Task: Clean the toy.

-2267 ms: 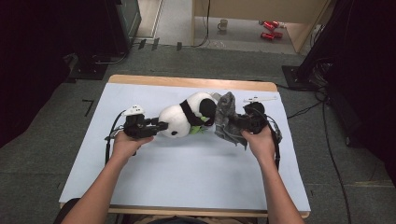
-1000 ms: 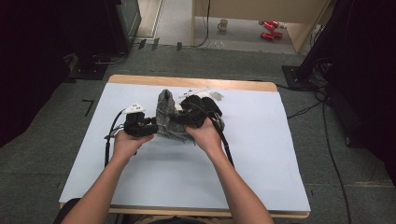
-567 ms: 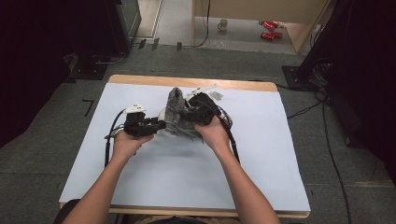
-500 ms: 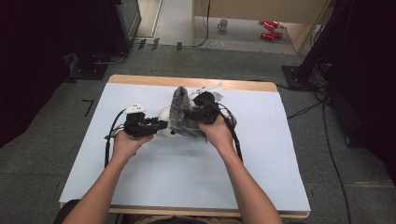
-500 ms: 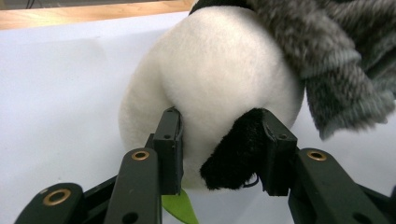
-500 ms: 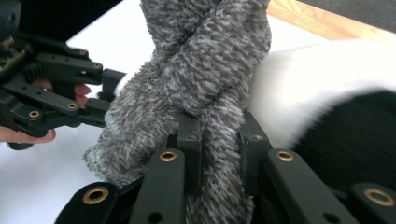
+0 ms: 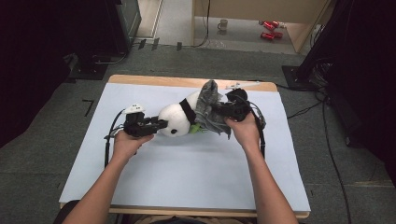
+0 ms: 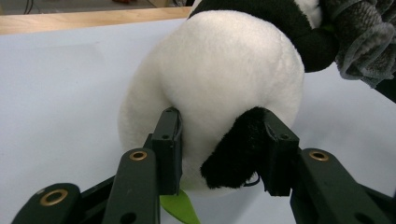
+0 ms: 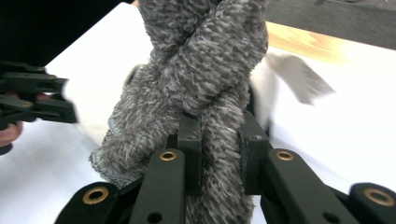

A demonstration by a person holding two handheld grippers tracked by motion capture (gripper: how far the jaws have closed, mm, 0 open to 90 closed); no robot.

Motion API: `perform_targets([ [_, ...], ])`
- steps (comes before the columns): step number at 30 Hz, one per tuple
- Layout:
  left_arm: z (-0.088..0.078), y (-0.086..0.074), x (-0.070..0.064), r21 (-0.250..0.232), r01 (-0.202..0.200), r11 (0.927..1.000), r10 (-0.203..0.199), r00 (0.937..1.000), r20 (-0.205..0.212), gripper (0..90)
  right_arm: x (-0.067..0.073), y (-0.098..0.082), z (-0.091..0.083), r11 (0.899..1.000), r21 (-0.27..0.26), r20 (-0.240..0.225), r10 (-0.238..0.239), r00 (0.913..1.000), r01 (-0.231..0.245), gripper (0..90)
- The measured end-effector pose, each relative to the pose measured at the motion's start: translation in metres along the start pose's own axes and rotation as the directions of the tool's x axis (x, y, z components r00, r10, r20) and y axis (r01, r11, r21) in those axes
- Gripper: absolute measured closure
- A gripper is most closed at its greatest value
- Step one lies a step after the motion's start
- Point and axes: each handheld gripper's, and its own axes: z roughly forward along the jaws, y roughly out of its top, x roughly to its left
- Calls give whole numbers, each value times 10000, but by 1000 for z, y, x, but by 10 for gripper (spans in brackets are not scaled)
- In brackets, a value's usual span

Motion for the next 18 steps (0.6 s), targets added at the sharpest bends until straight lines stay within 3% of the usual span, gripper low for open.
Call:
perform_targets([
  [5,1,0,-3,-43,-246,9997,245,9997,-56,571,-21,-17,-8,9988,-9,115,488,9987,-488,761],
  [10,3,-2,-1,-178,-444,9989,444,9990,-14,561,-28,-36,-8,9987,-274,172,439,9989,-434,761],
  [14,5,-2,0,-285,-234,9993,236,9997,63,578,-36,-45,-10,9976,-209,332,672,9972,-666,760],
  [18,5,1,1,-197,9,9998,-7,9999,102,632,-35,-46,-10,9975,-453,-106,547,9984,-551,760],
])
